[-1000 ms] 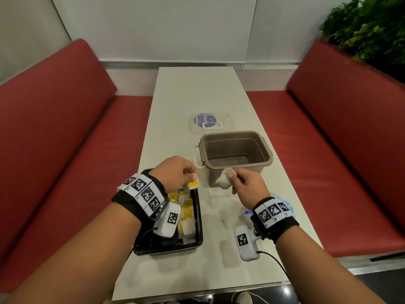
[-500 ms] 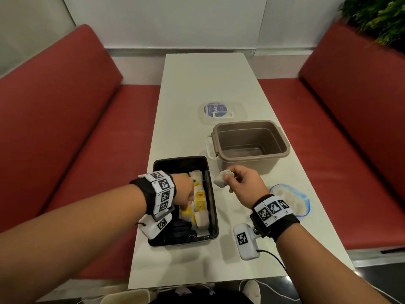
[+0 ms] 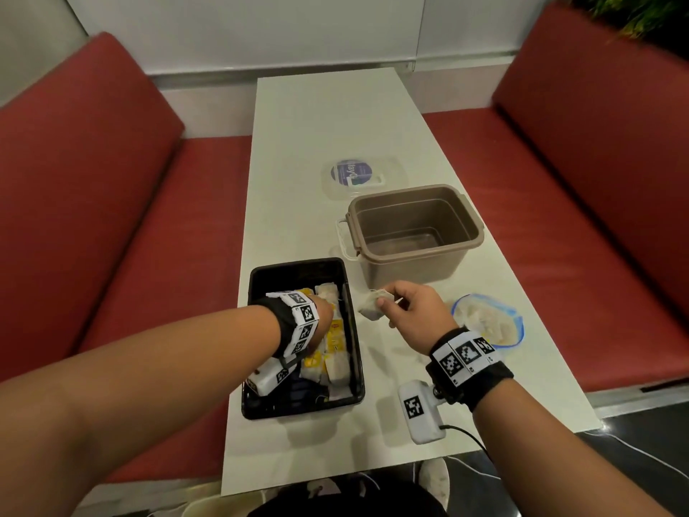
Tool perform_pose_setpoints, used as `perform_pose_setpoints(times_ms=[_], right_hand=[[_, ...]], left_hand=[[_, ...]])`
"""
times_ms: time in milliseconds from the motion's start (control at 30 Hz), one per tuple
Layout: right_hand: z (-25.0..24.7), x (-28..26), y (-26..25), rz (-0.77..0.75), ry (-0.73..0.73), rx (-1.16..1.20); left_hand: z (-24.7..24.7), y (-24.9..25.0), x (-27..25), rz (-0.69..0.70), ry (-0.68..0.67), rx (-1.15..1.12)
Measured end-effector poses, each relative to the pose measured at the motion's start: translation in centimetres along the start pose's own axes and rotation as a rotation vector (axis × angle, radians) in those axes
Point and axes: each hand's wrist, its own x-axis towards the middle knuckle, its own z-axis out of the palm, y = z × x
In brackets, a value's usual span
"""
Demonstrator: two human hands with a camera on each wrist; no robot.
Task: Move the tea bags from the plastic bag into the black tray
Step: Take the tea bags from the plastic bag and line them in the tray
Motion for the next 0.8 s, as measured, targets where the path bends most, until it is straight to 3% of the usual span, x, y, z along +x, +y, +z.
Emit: perform_pose_setpoints(times_ms=[233, 367, 600, 733, 800], right_hand=[[0.2, 0.0, -0.8, -0.017, -0.070, -0.021], [0.3, 0.2, -1.5, -0.046, -0.103, 0.023], [0.6, 0.6, -3.2, -0.020, -0.126, 0.104], [1.4, 1.0, -3.3, -0.045, -0.183, 0.097], [1.9, 1.3, -3.0, -0.067, -0.166, 0.043]], left_hand=[[1.3, -0.8, 1.0, 0.026, 0.033, -0.102], [-1.3, -1.0, -0.5, 0.073, 0.064, -0.075], [-5.5, -3.3, -5.1, 0.339, 0.191, -0.523], [-4.9, -3.1, -5.5, 0.330, 0.342, -0.472], [-4.5, -3.4, -5.3, 0.295, 0.342, -0.416]])
